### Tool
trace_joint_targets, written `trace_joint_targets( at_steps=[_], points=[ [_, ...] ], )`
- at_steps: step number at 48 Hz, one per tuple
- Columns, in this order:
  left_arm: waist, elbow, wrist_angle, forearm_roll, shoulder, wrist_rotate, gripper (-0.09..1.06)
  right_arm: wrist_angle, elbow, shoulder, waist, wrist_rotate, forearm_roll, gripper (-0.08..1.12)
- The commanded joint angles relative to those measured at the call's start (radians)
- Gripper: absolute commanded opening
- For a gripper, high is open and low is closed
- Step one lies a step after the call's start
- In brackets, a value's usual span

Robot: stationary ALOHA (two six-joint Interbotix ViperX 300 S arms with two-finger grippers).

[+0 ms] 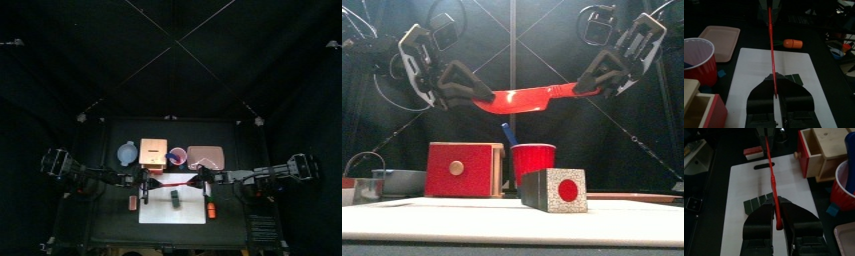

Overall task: Place sushi on board then cut the sushi with the knife then place the pieces on the plate
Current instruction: Cut the sushi into 4 pieces

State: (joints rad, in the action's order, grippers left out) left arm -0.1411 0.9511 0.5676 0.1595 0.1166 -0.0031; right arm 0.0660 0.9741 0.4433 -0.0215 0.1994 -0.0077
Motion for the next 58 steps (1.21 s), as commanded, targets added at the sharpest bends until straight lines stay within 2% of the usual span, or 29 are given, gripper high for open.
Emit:
trace_joint_targets(
  at_steps=[1,5,10,22,34,38,43,58],
  points=[
    [-0.043,-0.051,0.005,-0.008,-0.034,0.005,0.31,-0.014,-0.005,0.011,0.005,-0.002,0.000,0.41],
    [-0.049,-0.063,-0.005,-0.018,-0.058,0.005,0.31,-0.020,0.002,0.011,0.000,-0.002,0.000,0.38],
    [-0.052,-0.080,-0.038,-0.029,-0.081,0.005,0.31,-0.028,0.011,0.009,0.000,-0.002,0.000,0.38],
    [-0.054,-0.141,-0.123,-0.032,-0.115,0.006,0.31,-0.141,0.037,-0.025,-0.005,-0.003,-0.014,0.38],
    [-0.075,-0.201,-0.204,-0.034,-0.167,0.005,0.31,-0.164,0.031,-0.041,-0.003,-0.005,-0.040,0.38],
    [-0.089,-0.209,-0.253,-0.032,-0.173,0.005,0.31,-0.158,0.018,-0.044,-0.003,-0.005,-0.054,0.38],
    [-0.092,-0.212,-0.287,-0.032,-0.179,0.003,0.31,-0.158,0.006,-0.061,-0.003,-0.003,-0.074,0.38],
    [-0.097,-0.199,-0.311,-0.031,-0.179,0.002,0.31,-0.156,-0.043,-0.158,-0.005,-0.003,-0.103,0.38]
  ],
)
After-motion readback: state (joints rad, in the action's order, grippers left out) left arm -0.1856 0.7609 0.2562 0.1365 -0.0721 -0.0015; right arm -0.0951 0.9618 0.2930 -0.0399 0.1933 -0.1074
